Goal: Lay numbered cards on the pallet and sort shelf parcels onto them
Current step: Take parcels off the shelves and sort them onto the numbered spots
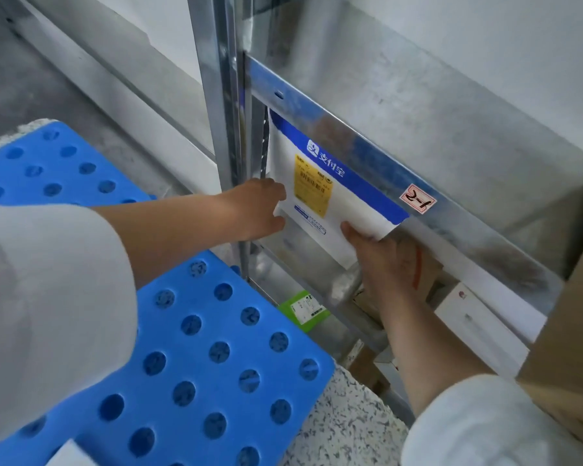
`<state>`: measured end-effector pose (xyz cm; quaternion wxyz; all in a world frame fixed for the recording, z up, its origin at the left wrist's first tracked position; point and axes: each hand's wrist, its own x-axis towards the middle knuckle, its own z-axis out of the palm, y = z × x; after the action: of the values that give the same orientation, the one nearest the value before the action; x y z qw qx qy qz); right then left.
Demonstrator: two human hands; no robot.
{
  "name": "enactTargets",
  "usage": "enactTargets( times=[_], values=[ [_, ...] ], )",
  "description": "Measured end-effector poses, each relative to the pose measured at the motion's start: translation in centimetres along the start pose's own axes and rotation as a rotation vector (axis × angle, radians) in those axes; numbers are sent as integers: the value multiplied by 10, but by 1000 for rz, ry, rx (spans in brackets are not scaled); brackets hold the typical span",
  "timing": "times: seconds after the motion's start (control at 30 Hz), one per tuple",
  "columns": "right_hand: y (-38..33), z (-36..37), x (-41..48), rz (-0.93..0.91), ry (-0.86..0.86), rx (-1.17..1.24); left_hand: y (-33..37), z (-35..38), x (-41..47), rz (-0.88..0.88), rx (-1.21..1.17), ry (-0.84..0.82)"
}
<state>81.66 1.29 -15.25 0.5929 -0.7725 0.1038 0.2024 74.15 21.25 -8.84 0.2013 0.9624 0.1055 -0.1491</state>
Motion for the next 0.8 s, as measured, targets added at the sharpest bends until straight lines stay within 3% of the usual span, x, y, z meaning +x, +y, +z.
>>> enactTargets(
  times=[0.1,0.23,0.33,0.63,0.8],
  values=[
    [4,7,-6,-32,52,140,-1,-1,-2,-66,20,-8],
    [12,-2,-17,-57,-23,207,-3,-12,-7,-216,30,77],
    [19,-24,-30,-79,-52,228,-1,-16,-12,-315,-127,201],
    [25,-54,-74,-98,-115,245,-6,-30,-39,-231,-232,65],
    [23,-26,-102,-220,-53,107,-17,-47,-64,-237,-178,205]
  ],
)
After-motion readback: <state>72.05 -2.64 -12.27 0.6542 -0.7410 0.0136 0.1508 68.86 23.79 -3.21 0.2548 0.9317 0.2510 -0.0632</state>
